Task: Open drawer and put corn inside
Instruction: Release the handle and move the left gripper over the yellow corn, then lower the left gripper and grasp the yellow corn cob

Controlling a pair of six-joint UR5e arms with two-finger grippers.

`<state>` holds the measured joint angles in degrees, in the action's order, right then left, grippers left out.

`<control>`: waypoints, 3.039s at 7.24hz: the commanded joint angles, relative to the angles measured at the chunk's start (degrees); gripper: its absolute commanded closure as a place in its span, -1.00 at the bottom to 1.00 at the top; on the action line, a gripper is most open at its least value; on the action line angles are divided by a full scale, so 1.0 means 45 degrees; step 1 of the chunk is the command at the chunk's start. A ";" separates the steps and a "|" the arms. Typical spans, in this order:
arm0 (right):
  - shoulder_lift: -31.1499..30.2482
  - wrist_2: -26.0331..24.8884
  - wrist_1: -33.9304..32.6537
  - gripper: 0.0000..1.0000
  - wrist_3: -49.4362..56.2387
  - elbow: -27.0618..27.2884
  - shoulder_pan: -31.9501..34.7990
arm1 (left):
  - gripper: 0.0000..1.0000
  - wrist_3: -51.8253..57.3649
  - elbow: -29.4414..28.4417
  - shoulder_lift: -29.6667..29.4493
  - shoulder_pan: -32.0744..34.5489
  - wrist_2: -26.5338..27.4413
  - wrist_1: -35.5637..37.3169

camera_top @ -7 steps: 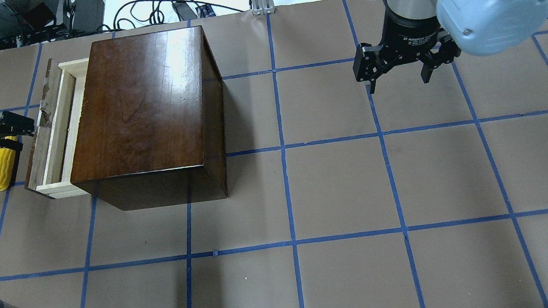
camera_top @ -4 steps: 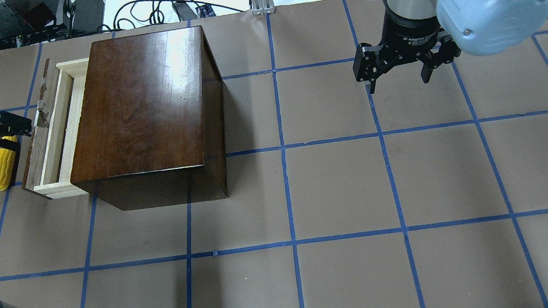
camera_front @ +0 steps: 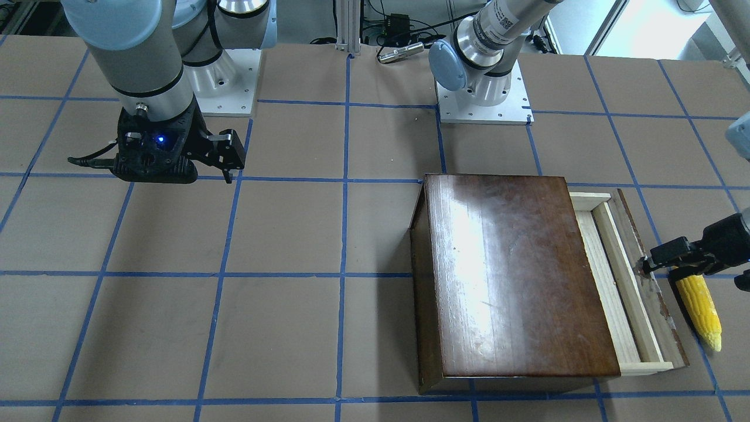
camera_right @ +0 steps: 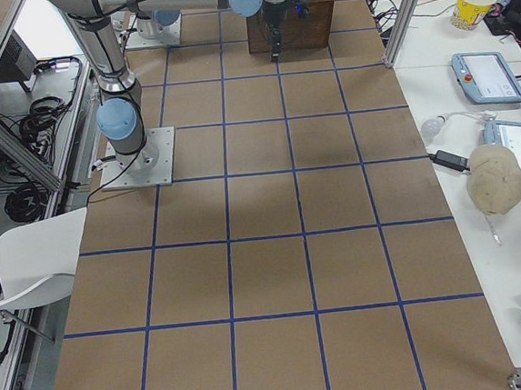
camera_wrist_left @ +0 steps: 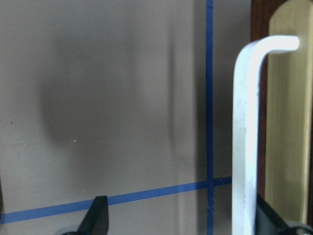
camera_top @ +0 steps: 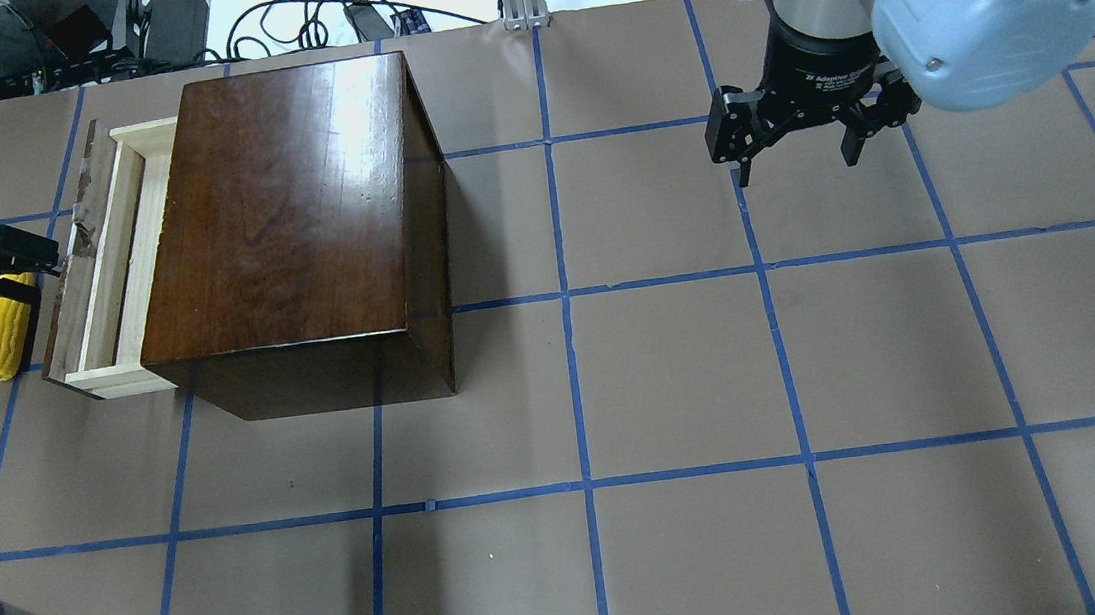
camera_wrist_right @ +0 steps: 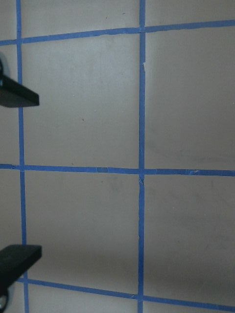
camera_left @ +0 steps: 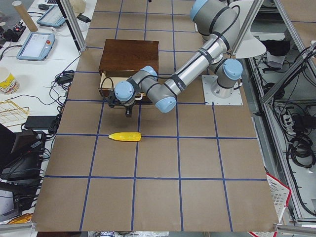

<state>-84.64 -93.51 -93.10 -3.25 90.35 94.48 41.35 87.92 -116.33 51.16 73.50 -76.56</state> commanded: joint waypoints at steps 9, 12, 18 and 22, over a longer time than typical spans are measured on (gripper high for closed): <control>-0.0001 0.0000 -0.0014 -1.00 0.0000 0.0000 0.0000 | -1.00 -0.0029 -0.2059 -0.0280 -0.0021 0.3036 0.0990; -0.0001 0.0000 0.0005 -1.00 0.0000 0.0000 0.0000 | -1.00 -0.0106 -0.2058 -0.1392 -0.0040 0.3490 0.1701; -0.0001 0.0000 0.0005 -1.00 0.0000 0.0000 0.0000 | -1.00 -0.1063 -0.1882 -0.2781 -0.0372 0.3999 0.3206; -0.0001 0.0000 0.0005 -1.00 0.0000 0.0000 0.0000 | -0.96 -0.1415 -0.1940 -0.3231 -0.0353 0.3980 0.3186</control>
<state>-84.64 -93.53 -93.08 -3.25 90.35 94.48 35.37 79.28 -130.23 49.53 91.42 -62.22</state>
